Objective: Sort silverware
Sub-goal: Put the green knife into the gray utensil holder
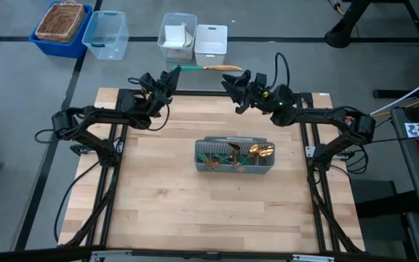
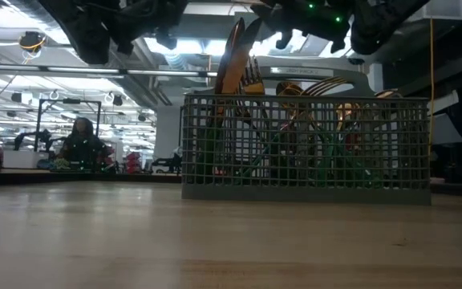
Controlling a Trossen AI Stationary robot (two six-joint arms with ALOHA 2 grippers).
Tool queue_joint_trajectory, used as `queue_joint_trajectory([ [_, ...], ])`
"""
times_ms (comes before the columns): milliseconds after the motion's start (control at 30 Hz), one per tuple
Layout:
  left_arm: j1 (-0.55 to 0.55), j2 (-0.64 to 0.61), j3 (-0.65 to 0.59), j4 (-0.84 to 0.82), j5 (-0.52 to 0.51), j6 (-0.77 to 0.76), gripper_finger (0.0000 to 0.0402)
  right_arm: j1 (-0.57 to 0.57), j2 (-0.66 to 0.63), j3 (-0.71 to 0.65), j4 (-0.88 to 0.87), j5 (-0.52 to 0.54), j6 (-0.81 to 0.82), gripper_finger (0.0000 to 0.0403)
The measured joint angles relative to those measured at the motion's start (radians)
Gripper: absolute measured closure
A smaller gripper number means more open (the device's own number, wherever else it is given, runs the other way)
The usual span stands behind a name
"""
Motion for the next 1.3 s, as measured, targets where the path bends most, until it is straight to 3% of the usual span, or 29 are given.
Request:
queue_joint_trajectory([
  [233,-0.032,0.0,0.022,0.0,0.0,0.01,0.0387,0.005,0.0,0.017,-0.046,-0.01,-0.002,0.0237],
  [533,-0.068,0.0,0.022,-0.001,0.0,0.045,0.0387,0.006,0.0,0.017,-0.001,-0.016,-0.004,0.0237],
  [733,-0.074,0.0,0.022,-0.001,0.0,0.053,0.0387,0.006,0.0,0.017,0.06,-0.074,-0.004,0.0237],
  [1300,-0.075,0.0,0.022,-0.019,0.001,0.051,0.0383,0.005,0.0,0.018,0.093,-0.056,-0.004,0.0237],
])
